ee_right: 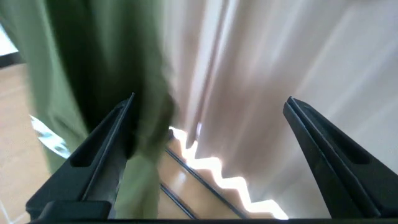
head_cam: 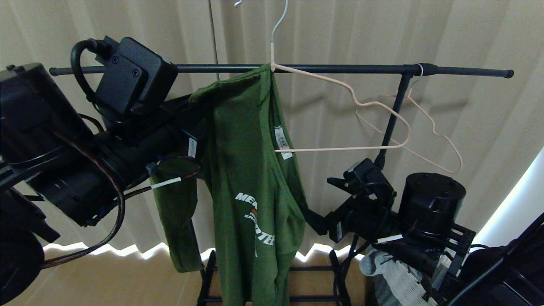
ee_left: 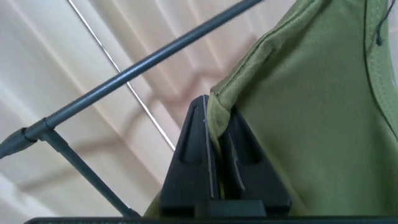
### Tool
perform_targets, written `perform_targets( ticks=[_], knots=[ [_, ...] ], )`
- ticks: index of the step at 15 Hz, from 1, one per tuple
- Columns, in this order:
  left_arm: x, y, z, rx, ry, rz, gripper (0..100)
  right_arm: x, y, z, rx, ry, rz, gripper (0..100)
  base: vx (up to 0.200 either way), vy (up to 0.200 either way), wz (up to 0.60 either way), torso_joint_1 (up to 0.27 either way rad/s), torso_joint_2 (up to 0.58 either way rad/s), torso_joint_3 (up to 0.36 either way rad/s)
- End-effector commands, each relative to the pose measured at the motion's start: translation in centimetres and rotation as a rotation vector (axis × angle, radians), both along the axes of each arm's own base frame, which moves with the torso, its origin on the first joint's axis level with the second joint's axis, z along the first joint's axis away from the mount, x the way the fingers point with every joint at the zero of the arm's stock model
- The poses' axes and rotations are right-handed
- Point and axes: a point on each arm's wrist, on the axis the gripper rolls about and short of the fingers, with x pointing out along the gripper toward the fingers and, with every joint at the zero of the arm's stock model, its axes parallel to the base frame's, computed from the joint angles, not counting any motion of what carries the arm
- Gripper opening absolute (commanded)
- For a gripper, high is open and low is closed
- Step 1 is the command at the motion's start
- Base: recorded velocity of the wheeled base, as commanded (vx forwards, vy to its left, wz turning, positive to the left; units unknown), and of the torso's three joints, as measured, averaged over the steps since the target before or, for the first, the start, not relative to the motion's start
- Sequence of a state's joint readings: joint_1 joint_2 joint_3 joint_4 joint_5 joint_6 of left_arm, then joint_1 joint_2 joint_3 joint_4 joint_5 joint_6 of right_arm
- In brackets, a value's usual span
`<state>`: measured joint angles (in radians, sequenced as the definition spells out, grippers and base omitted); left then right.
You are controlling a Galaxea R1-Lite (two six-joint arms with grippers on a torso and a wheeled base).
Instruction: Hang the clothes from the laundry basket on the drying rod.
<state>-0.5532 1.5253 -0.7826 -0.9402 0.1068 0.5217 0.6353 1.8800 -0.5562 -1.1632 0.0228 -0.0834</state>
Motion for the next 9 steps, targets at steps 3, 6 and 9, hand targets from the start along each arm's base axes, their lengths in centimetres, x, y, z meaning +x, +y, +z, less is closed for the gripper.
perform_targets(
  ticks=[3,6,9],
  knots=[
    [-0.2,1.1,-0.2,0.008,0.003,0.036,0,1.2,-4.1,-0.4,-0.022,0.013,-0.133,100,0.0,0.0,0.0,0.0,0.0,0.0],
    [-0.2,2.1,-1.8,0.05,0.047,0.085,0,2.7,-7.1,0.8,0.0,-0.026,-0.247,100,0.0,0.0,0.0,0.0,0.0,0.0],
    [0.3,3.7,-3.3,0.121,0.079,0.168,0,3.3,-8.4,2.3,0.027,-0.075,-0.291,100,0.0,0.0,0.0,0.0,0.0,0.0]
  ],
)
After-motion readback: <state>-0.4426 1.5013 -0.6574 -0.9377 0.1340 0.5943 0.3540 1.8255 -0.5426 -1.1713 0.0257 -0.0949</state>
